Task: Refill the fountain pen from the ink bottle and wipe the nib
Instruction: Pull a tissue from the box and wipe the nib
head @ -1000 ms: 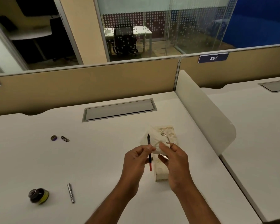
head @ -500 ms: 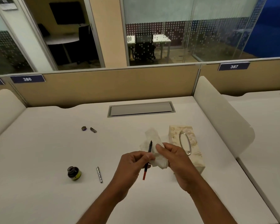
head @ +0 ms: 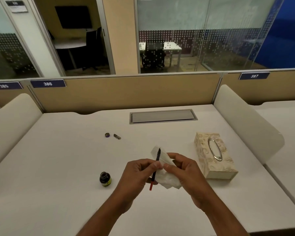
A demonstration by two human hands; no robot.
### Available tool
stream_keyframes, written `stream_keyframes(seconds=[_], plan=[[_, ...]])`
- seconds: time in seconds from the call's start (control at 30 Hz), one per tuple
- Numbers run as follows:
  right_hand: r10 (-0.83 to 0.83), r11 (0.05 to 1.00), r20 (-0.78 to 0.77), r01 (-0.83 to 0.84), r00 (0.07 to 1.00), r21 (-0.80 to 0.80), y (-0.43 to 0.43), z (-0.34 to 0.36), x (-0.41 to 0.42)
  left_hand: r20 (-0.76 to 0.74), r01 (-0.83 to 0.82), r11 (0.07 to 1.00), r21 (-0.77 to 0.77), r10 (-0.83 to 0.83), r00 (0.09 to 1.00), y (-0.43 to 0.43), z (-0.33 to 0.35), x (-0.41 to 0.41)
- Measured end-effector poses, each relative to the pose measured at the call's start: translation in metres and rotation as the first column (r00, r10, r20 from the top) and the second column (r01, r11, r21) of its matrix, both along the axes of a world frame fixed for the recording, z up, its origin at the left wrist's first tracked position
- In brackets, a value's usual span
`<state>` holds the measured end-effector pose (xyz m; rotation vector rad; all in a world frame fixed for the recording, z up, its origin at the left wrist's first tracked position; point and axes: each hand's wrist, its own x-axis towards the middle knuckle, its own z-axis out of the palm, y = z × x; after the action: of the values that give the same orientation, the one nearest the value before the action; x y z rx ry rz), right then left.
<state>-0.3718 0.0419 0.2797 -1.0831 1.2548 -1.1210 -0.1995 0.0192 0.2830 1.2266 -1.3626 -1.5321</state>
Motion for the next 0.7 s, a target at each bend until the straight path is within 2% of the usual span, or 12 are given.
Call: stream_keyframes(seconds=[0.1,0.37,0.53,0.6,0.7], plan=[[0.048,0.999,0.016,-0.048,0.999,-0.005,0.005,0.005,0.015,-0.004,0.015,1.000,0.015,-0.015,1.000,0.001,0.002,0.019],[0.118,0.988,0.211,-0.135,0.970,0.069,0.009,0.008,0.039,-0.032,0.036,0.998,0.043,-0.035,0.999,0.002,0.008,0.057],[0.101,0.968,0.432,-0.189,0.896,0.167,0.002,0.009,0.044,-0.065,0.035,0.998,0.053,-0.031,0.997,0.005,0.012,0.061],[0.099,0.959,0.456,-0.206,0.885,0.192,0.002,0.011,0.044,-0.070,0.026,0.998,0.059,-0.021,0.997,0.009,0.014,0.060],[0.128,0.973,0.402,-0.194,0.907,0.127,0.003,0.013,0.045,-0.032,0.023,0.999,0.045,-0.022,0.999,0.013,0.017,0.058]])
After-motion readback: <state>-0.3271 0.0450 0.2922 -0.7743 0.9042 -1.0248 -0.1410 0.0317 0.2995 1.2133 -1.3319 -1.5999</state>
